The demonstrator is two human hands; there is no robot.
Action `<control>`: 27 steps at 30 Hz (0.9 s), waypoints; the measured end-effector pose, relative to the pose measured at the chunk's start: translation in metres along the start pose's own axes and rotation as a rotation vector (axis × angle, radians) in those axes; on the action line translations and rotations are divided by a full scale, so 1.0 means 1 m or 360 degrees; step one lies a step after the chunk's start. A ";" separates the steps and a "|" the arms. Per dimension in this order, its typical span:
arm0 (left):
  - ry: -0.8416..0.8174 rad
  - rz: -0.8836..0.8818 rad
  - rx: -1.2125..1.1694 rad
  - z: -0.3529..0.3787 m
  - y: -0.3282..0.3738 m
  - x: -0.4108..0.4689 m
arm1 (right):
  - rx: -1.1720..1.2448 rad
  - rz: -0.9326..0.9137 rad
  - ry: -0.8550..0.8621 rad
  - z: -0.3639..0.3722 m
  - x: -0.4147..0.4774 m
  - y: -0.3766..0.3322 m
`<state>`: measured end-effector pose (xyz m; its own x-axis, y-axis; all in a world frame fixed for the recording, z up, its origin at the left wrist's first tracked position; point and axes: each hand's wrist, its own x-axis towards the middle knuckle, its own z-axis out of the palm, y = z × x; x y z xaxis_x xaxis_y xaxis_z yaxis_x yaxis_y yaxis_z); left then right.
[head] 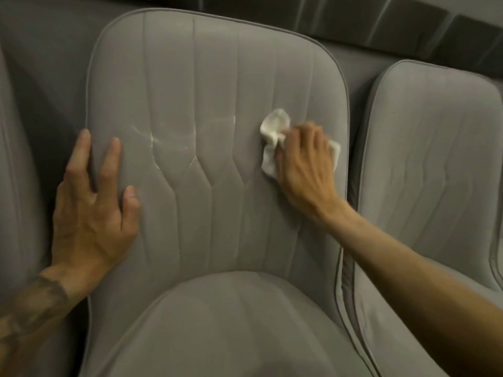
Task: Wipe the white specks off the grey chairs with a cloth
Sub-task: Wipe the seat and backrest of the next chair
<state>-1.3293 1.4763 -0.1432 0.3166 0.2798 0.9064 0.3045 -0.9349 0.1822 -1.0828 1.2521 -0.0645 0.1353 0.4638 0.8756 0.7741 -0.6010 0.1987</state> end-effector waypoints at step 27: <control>0.0126 0.0061 -0.0052 0.023 -0.023 -0.004 | 0.0176 0.0162 -0.0094 -0.023 -0.062 0.021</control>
<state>-1.3174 1.5018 -0.1596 0.2547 0.2270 0.9400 0.2637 -0.9515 0.1583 -1.0892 1.1956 -0.1045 0.2500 0.4435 0.8607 0.8175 -0.5730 0.0579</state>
